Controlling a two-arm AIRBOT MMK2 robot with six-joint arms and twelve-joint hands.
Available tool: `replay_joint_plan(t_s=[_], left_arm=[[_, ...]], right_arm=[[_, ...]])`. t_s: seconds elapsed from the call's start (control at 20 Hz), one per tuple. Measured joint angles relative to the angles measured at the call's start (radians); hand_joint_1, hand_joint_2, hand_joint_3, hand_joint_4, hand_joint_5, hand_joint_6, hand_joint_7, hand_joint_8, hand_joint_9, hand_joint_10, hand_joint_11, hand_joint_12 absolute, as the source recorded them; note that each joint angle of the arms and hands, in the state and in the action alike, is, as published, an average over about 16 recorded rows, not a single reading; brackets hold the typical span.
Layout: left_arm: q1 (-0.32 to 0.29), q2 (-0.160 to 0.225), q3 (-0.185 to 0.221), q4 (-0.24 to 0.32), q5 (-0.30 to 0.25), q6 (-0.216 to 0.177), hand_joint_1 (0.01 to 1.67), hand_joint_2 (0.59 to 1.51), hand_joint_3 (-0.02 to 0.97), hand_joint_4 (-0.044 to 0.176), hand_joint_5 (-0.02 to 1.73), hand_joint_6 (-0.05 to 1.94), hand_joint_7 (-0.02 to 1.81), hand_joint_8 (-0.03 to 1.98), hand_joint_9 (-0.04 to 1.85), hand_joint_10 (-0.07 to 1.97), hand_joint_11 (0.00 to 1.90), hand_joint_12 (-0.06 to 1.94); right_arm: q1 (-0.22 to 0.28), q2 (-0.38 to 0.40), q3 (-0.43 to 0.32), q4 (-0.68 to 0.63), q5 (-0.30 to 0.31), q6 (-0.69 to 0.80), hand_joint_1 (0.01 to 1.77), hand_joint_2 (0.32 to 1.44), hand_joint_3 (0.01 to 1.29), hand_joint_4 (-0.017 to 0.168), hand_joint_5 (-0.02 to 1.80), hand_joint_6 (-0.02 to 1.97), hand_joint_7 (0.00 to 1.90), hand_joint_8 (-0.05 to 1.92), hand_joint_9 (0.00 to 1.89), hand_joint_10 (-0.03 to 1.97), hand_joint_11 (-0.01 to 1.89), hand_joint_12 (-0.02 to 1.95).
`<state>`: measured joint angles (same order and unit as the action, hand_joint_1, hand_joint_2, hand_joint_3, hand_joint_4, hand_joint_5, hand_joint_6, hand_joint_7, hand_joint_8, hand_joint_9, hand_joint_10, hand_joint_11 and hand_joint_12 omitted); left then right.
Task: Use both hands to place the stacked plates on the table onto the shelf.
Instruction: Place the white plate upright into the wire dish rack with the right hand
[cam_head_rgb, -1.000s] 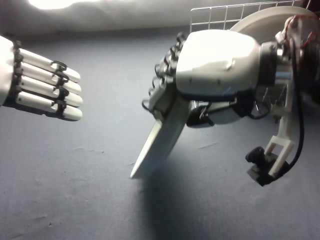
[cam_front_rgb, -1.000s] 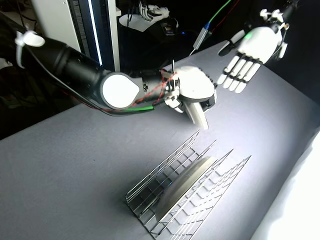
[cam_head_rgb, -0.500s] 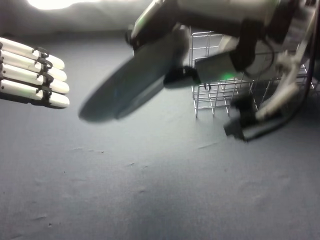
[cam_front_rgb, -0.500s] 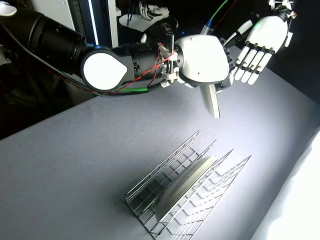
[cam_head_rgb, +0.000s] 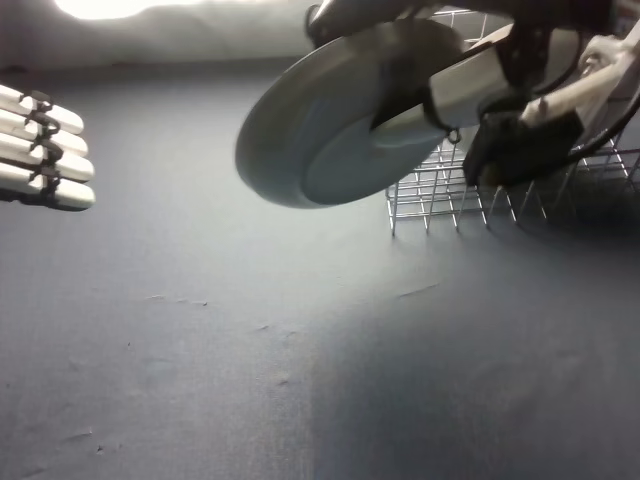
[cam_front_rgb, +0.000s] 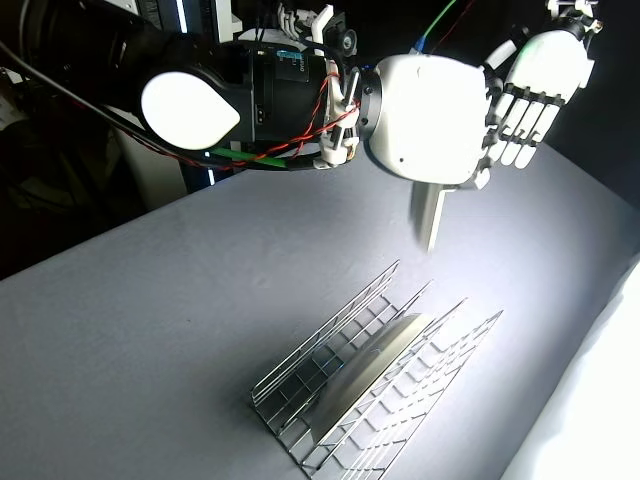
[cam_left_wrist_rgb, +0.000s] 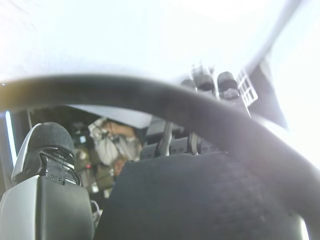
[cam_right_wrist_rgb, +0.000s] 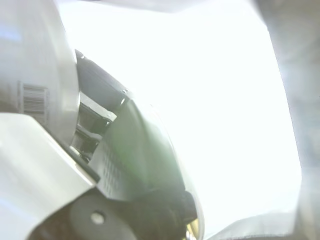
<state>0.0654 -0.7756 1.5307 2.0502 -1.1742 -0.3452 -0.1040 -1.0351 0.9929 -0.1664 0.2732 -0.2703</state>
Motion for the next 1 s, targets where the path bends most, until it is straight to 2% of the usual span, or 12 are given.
replay_joint_plan(t_s=[0.4, 0.75, 1.0], left_arm=[[0.000, 0.011, 0.010, 0.028, -0.003, 0.004, 0.02, 1.112, 0.019, -0.002, 0.02, 0.01, 0.02, 0.02, 0.02, 0.01, 0.02, 0.00], [0.000, 0.016, -0.007, 0.038, -0.004, 0.005, 0.02, 1.114, 0.019, -0.002, 0.02, 0.01, 0.03, 0.02, 0.02, 0.01, 0.02, 0.00], [-0.001, 0.019, -0.025, 0.038, 0.000, 0.009, 0.02, 1.114, 0.019, -0.002, 0.02, 0.01, 0.04, 0.02, 0.02, 0.01, 0.02, 0.00]], right_arm=[[0.071, 0.025, 0.016, 0.036, -0.180, 0.007, 1.48, 0.95, 0.01, -0.004, 1.00, 0.81, 1.11, 0.61, 1.05, 0.87, 0.80, 1.42], [0.116, 0.029, 0.049, 0.037, -0.281, 0.014, 1.48, 0.95, 0.01, -0.005, 1.02, 0.77, 1.12, 0.59, 1.07, 0.80, 0.81, 1.50], [0.133, 0.043, 0.066, 0.009, -0.337, 0.020, 1.48, 0.95, 0.01, -0.005, 1.01, 0.79, 1.10, 0.64, 1.05, 0.86, 0.82, 1.46]])
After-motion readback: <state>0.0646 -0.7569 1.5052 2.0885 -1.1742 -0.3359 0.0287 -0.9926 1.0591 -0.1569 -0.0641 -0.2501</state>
